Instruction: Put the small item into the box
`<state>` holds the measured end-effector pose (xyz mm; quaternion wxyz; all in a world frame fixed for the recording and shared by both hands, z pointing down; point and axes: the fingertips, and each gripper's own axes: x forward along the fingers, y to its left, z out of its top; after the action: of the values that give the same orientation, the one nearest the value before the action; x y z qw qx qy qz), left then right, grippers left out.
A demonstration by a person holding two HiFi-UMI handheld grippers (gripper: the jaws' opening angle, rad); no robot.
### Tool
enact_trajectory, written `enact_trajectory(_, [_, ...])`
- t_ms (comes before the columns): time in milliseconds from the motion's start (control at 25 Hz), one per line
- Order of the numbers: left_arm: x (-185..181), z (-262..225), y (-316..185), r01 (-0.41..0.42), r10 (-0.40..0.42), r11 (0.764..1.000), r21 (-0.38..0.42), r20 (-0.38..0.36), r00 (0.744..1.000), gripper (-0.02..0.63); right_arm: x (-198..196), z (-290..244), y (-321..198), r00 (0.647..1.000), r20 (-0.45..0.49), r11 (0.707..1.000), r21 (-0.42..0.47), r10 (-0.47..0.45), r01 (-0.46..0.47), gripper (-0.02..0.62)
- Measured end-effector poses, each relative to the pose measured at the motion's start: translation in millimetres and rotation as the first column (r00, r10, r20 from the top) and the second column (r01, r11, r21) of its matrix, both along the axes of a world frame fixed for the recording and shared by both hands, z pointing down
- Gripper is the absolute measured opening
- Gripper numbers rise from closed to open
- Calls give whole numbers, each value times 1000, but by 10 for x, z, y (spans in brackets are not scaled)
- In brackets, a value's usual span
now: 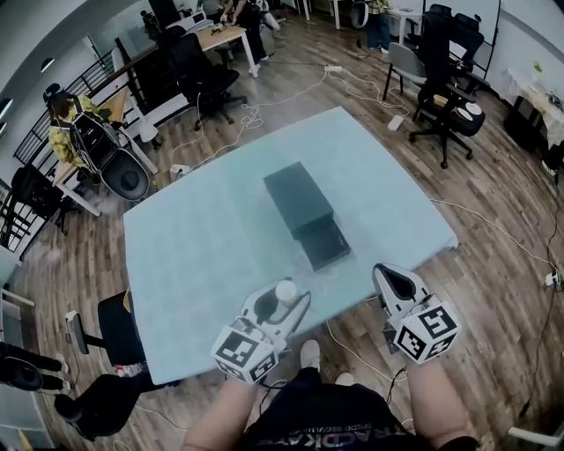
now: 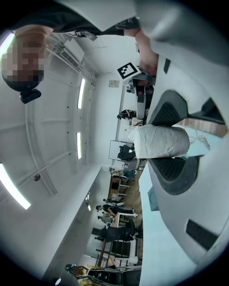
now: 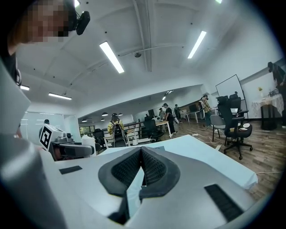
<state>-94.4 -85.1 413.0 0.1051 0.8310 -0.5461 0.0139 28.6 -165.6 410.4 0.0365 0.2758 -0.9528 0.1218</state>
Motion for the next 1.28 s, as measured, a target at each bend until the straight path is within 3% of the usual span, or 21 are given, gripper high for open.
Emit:
enact_trajectory(720, [-402,369,-1095,-149,148,988,-46,-15,989,198,-377,277,-610,989,-36,988,-45,146,-147,18])
enact_trajectory(1280, [-375,944,-1659,-223,232,967,-122,67,970,198,-540,550,-782,979,-82,978,-77,185,-192,18])
